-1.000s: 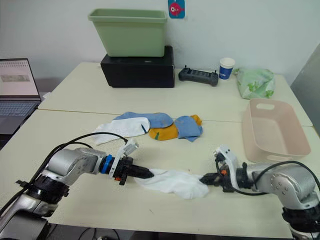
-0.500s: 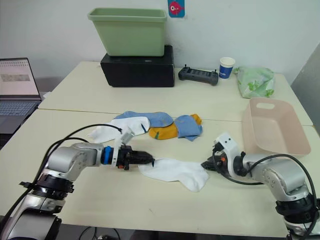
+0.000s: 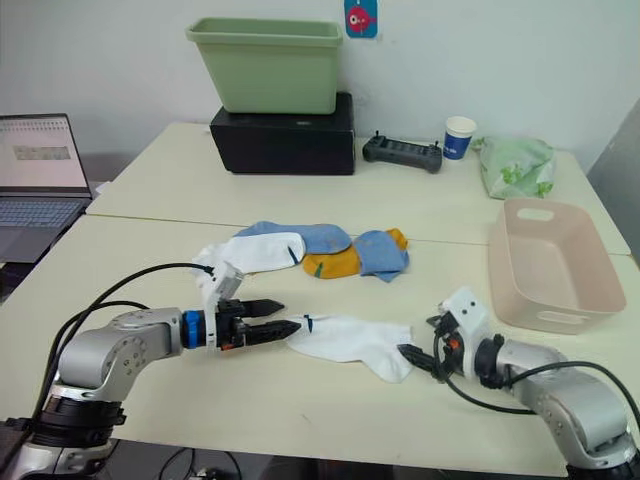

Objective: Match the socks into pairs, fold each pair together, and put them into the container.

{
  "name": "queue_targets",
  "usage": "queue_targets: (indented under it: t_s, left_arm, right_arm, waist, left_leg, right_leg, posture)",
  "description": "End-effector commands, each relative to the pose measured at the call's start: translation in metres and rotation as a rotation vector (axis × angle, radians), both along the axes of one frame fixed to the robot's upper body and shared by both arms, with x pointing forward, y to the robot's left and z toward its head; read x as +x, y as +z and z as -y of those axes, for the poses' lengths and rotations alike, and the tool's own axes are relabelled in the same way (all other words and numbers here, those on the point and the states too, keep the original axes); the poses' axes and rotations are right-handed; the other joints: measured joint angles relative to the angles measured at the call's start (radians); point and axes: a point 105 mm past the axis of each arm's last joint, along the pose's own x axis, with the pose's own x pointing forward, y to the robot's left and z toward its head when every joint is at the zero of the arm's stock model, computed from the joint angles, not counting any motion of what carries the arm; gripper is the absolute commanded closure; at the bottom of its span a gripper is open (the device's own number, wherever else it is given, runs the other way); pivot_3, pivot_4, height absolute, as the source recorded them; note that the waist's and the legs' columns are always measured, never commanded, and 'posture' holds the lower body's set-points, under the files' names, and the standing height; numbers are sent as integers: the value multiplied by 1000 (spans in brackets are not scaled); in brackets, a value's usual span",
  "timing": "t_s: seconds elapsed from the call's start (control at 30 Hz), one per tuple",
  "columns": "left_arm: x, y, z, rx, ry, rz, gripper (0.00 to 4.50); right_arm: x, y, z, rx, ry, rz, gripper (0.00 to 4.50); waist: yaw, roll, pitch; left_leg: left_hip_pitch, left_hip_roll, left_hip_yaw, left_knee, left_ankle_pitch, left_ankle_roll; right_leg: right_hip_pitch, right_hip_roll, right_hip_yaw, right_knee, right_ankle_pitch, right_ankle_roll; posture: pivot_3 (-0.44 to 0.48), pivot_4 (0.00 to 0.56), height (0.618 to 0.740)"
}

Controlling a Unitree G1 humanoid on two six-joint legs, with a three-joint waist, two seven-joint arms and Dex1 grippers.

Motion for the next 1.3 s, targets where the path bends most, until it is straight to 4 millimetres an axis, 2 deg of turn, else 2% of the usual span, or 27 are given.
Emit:
queue_targets:
  t_s: [0.03, 0.1, 0.2, 0.43, 0.53, 0.57, 0.6, 0.63, 0.83, 0.93, 1.1, 1.3]
  left_arm:
    - [5, -3, 6, 43, -8, 59, 12]
    - [10, -9, 7, 47, 3, 54, 12]
    - [7, -16, 7, 81, -36, 45, 593]
    - [-1, -23, 7, 110, -84, 40, 2747]
    - [-6, -20, 7, 101, -89, 41, 3697]
    - [-8, -18, 5, 101, -93, 41, 4014]
    - [-10, -16, 4, 100, -96, 41, 4332]
    - [-13, -14, 3, 96, -98, 36, 4467]
    - [-33, -1, -7, 51, -82, -28, 4467]
    - [-57, -1, -12, 33, -68, -107, 4467]
    - [-73, -13, -13, 27, -12, -164, 4467]
    - [-72, -32, -13, 51, 73, -163, 4467]
  right_arm:
    - [-2, -3, 2, -21, -37, 33, 0]
    - [0, -8, 4, -25, -73, 23, 0]
    - [-4, -12, 2, -30, -49, 11, 595]
    - [-17, -2, -15, -11, 91, 39, 3139]
    - [-16, 1, -16, -21, 114, 63, 4309]
    - [-14, 4, -15, -15, 118, 70, 4500]
    - [-14, 6, -15, -11, 126, 72, 4500]
    - [-14, 8, -16, -5, 139, 72, 4500]
    - [-25, 18, -20, 45, 240, 17, 4500]
    - [-39, 22, -19, 59, 326, -83, 4500]
    - [-45, 15, -13, 16, 345, -161, 4500]
    - [-33, 5, -13, -46, 301, -104, 4500]
  waist:
    - [0, 0, 0]
    - [-1, 0, 0]
    - [-1, 0, -1]
    - [-1, 0, -1]
    - [-1, 0, -1]
    - [-2, 0, -1]
    - [-2, 0, -1]
    - [-3, 0, -1]
    - [-2, 0, -1]
    - [-6, 0, -1]
    - [-3, 0, -1]
    - [-1, 0, -1]
  left_leg:
    - [0, 0, 0, 0, 0, 0]
    - [0, 0, -1, 0, 0, 0]
    - [1, 0, -1, 0, 0, 0]
    - [1, 0, -1, 0, 0, 0]
    - [1, 0, -1, 0, 0, 0]
    - [1, 0, 0, 0, 0, 0]
    - [1, 0, 0, 0, 0, 0]
    - [1, 0, 0, 0, 0, 0]
    - [1, 1, -1, 0, 0, 0]
    - [1, 1, -2, 0, 0, 0]
    - [1, 1, -3, 0, 0, 0]
    - [1, 0, -2, 0, 0, 0]
  right_leg:
    - [0, 0, 0, 0, 0, 0]
    - [0, 1, 0, 0, 0, 0]
    - [0, 1, 0, 0, 0, 0]
    - [0, 1, 0, 0, 0, 0]
    - [0, 1, 0, 0, 0, 0]
    - [0, 1, 1, 0, 0, 0]
    - [0, 1, 1, 0, 0, 0]
    - [0, 1, 1, 0, 0, 0]
    - [0, 1, 0, 0, 0, 0]
    - [0, 1, 1, 0, 0, 0]
    - [1, 1, -1, 0, 0, 0]
    - [1, 0, 0, -1, 0, 0]
  posture:
    - [0, 150, 696]
    - [0, 150, 696]
    - [0, 150, 696]
    - [0, 150, 696]
    - [0, 150, 696]
    - [0, 150, 696]
    - [0, 150, 696]
    - [0, 150, 696]
    - [0, 150, 696]
    - [0, 150, 696]
    - [0, 150, 696]
    - [0, 150, 696]
